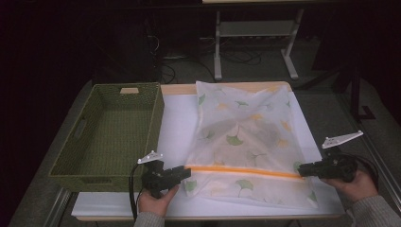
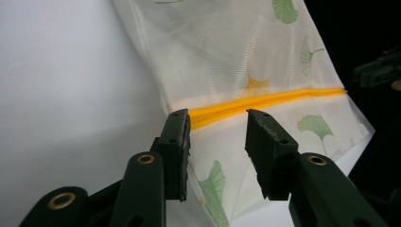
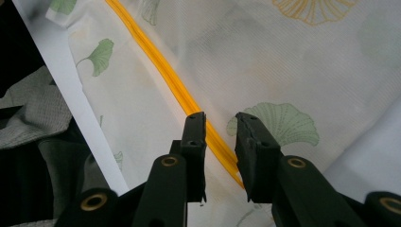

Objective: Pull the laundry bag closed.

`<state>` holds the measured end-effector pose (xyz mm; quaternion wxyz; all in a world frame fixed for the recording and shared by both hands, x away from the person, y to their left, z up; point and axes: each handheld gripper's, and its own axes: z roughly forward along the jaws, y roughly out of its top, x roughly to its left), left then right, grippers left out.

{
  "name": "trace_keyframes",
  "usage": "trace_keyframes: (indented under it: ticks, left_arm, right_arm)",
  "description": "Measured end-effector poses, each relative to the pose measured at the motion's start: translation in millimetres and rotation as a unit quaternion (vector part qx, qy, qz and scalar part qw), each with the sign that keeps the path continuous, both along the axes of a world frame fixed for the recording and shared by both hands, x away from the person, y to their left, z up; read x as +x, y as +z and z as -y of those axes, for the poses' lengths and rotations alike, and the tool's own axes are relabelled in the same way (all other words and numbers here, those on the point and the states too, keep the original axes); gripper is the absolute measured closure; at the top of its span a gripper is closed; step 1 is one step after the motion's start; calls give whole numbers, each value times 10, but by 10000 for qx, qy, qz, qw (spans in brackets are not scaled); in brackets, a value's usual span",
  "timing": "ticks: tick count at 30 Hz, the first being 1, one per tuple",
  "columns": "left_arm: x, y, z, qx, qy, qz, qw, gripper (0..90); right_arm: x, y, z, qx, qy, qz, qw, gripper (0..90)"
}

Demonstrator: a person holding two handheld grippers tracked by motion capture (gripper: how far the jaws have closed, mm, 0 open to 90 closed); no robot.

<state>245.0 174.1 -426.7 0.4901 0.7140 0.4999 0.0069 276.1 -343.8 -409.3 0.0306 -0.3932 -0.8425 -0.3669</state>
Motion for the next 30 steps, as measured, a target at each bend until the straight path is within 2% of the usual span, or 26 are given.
trace_keyframes:
  ticks: [9,22,30]
  left_arm:
    - [6,28,46,100,-109,65,9999,558]
    - [12,38,73,83,-141,138,9998,540]
    - [17,35,61,119,-132,216,9996,506]
  right_arm:
    - [-44,35,-2,17,-135,153,9998,645]
    - [-45,80,16,-20,-284,330,9990,558]
    - [-30,94,-3,-21,-310,326,9990,514]
